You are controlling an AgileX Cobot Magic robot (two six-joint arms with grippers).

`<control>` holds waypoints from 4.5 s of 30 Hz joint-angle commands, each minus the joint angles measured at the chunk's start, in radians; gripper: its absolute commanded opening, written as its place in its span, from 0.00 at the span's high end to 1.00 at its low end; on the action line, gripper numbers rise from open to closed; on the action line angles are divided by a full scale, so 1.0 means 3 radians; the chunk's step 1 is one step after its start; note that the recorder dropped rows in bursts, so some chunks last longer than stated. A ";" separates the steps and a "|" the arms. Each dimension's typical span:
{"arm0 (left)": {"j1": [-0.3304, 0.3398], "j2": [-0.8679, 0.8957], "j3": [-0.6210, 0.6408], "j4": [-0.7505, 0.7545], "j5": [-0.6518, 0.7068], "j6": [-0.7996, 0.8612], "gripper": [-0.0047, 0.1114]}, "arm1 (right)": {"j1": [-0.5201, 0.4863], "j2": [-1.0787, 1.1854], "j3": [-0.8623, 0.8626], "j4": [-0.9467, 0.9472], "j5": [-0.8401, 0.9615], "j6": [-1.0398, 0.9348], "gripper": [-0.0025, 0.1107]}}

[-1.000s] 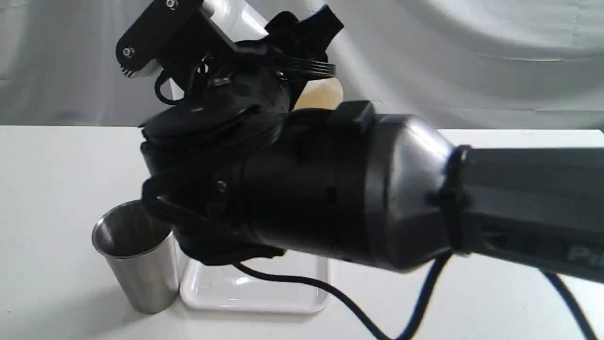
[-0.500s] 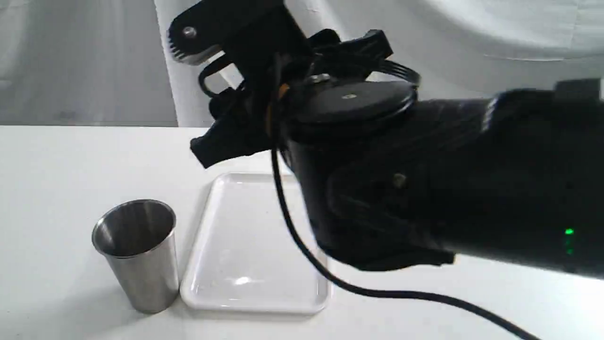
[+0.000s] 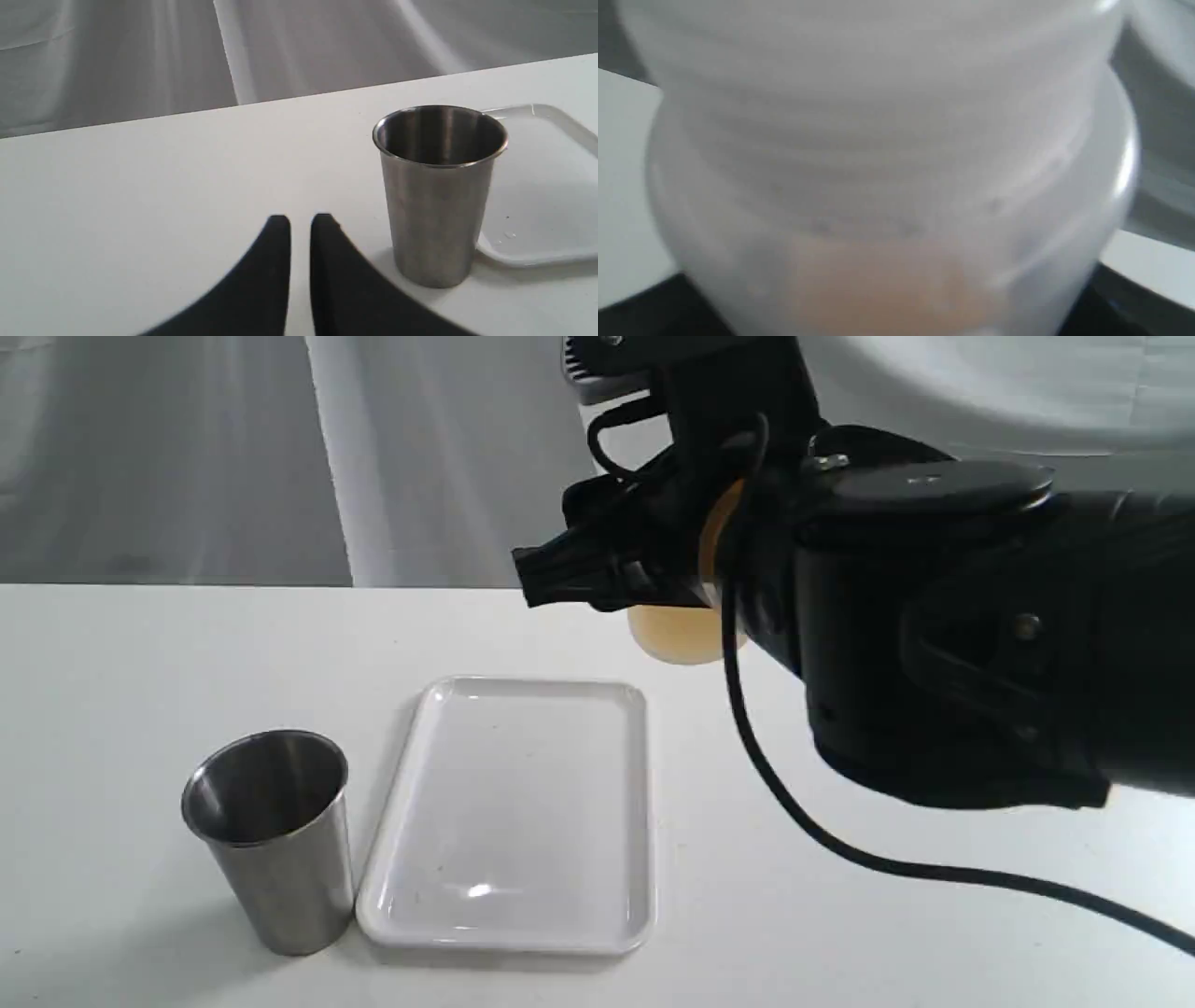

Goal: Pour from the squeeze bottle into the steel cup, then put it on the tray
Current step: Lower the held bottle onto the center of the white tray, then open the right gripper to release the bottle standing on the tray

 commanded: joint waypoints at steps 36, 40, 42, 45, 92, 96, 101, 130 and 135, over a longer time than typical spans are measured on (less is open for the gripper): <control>-0.0010 -0.0017 0.0015 0.0002 -0.0022 -0.0006 0.89 | -0.0848 0.0815 0.0000 0.3481 -0.2901 -0.3463 0.47; -0.0010 -0.0017 0.0015 0.0002 -0.0022 -0.0006 0.89 | -0.0848 0.1026 0.0000 0.3888 -0.3146 -0.3831 0.47; -0.0010 -0.0017 0.0015 0.0002 -0.0022 -0.0006 0.89 | -0.0848 0.1109 0.0000 0.4013 -0.3216 -0.3916 0.47; -0.0010 -0.0017 0.0015 0.0002 -0.0022 -0.0006 0.89 | -0.0848 0.1207 0.0000 0.4113 -0.3276 -0.4041 0.47; -0.0010 -0.0017 0.0015 0.0002 -0.0022 -0.0006 0.89 | -0.0836 0.1743 -0.0014 0.4987 -0.3716 -0.5131 0.47; -0.0010 -0.0017 0.0015 0.0002 -0.0022 -0.0006 0.89 | -0.0836 0.1743 -0.0014 0.5058 -0.3612 -0.5199 0.47; -0.0010 -0.0017 0.0015 0.0002 -0.0022 -0.0006 0.89 | -0.0836 0.1743 -0.0014 0.5058 -0.3581 -0.5255 0.47; -0.0010 -0.0017 0.0015 0.0002 -0.0022 -0.0006 0.89 | -0.0836 0.1736 -0.0014 0.5204 -0.3430 -0.5524 0.13; -0.0010 -0.0017 0.0015 0.0002 -0.0022 -0.0006 0.89 | -0.0836 0.1587 -0.0014 0.5202 -0.3424 -0.5530 0.11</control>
